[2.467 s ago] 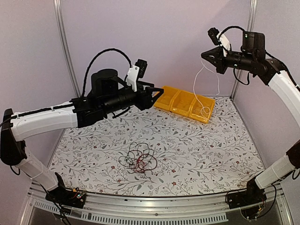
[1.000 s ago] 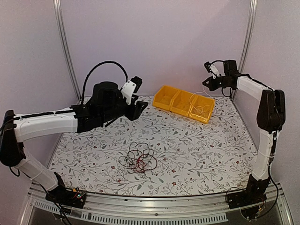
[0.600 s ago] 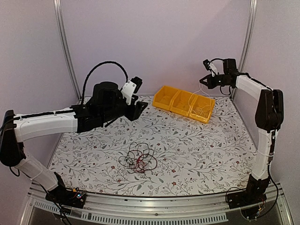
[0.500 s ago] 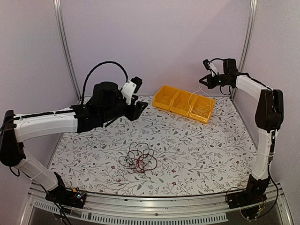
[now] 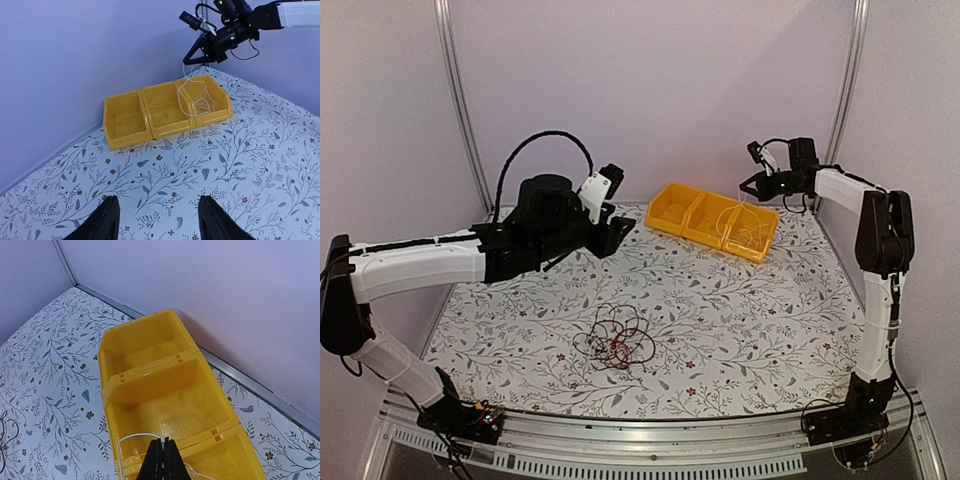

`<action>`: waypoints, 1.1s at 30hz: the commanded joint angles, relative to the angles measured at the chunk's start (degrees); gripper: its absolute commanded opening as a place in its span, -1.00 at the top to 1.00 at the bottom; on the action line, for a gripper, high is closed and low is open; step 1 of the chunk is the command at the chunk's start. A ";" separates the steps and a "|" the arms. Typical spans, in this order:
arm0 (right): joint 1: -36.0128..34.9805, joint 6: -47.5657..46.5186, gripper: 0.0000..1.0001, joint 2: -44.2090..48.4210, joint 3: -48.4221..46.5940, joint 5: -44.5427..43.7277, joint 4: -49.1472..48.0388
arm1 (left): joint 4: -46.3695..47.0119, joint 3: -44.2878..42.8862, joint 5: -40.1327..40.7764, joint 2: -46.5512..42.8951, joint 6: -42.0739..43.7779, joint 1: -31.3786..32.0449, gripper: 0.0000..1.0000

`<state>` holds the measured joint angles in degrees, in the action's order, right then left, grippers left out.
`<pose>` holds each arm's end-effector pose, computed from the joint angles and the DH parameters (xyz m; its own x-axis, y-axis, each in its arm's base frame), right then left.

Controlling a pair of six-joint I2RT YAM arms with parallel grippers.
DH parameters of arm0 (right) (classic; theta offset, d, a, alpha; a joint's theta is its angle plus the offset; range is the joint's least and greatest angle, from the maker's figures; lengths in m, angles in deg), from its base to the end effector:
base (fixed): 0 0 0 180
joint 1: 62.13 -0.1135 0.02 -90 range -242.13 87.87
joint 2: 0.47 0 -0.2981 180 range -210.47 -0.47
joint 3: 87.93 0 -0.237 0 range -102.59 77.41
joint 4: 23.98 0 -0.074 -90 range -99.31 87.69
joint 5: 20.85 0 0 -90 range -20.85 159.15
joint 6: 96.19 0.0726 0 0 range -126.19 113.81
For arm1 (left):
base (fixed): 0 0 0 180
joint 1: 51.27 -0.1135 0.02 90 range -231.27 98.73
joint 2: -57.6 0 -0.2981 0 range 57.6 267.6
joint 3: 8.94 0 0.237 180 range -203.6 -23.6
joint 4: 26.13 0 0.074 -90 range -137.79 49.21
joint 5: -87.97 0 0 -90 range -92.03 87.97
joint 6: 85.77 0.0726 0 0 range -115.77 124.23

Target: Untangle the cables

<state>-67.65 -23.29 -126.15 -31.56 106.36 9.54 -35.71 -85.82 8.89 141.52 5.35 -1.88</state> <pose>0.5312 0.0954 0.2705 -0.3869 -0.2727 -0.8809 -0.7114 0.6960 0.0970 0.2466 -0.2665 0.3393 -0.1739 0.2323 -0.9570 0.6308 0.7725 0.0729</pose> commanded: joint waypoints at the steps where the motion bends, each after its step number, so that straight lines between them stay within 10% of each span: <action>1: 1.25 0.58 1.00 -0.99 -0.71 1.15 -0.75 | -0.68 -1.32 -0.38 0.46 0.89 0.27 -0.10; 33: 7.47 0.62 1.00 -1.86 2.36 -5.86 4.72 | -1.10 -1.51 0.43 1.40 1.38 1.33 -0.10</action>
<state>-59.61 -21.06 -125.24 -26.31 102.03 10.56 -36.06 -85.91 9.02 142.11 6.18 -1.29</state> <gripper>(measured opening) 0.020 0.550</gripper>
